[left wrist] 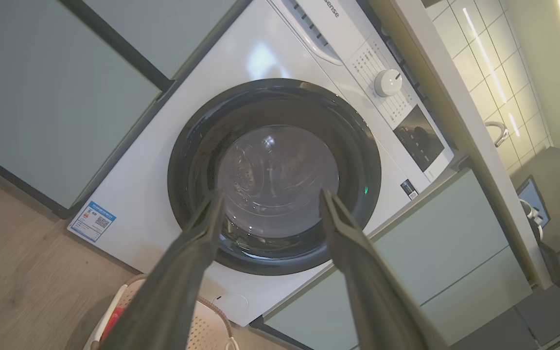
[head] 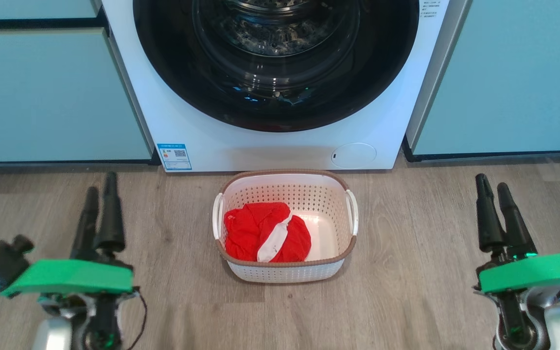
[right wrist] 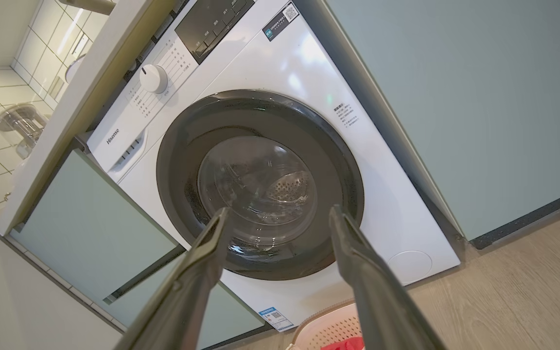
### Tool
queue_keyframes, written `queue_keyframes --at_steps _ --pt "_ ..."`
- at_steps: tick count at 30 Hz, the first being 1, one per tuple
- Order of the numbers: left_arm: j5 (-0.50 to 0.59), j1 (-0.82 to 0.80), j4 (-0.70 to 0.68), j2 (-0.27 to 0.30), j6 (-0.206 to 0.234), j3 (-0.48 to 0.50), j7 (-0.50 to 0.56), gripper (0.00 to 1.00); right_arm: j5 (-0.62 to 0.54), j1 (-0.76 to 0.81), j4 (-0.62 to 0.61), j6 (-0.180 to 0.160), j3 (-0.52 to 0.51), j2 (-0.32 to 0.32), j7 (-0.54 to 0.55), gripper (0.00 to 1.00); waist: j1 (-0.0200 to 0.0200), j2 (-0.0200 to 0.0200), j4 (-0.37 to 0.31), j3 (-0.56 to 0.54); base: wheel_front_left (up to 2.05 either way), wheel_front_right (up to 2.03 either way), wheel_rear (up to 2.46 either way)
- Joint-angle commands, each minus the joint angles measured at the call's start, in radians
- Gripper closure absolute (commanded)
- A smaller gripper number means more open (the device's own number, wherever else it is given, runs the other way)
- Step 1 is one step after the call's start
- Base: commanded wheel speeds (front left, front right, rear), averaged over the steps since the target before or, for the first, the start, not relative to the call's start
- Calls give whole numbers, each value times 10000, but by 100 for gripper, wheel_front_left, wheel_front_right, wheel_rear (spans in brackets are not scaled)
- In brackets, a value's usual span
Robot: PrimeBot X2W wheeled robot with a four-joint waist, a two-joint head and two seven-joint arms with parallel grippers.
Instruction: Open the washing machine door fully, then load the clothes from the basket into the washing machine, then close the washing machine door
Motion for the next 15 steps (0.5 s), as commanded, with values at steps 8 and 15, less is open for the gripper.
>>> queue_keyframes --at_steps 8,15 --pt "2060 -283 -783 114 346 -897 -311 0 -1451 -353 -214 0 512 -111 -328 0 0 0 -63 -55 0 0 0" --pt "3361 -202 -756 123 801 -1454 -516 0 -2776 -289 -148 0 709 -116 -534 0 0 0 -63 -121 0 0 0"
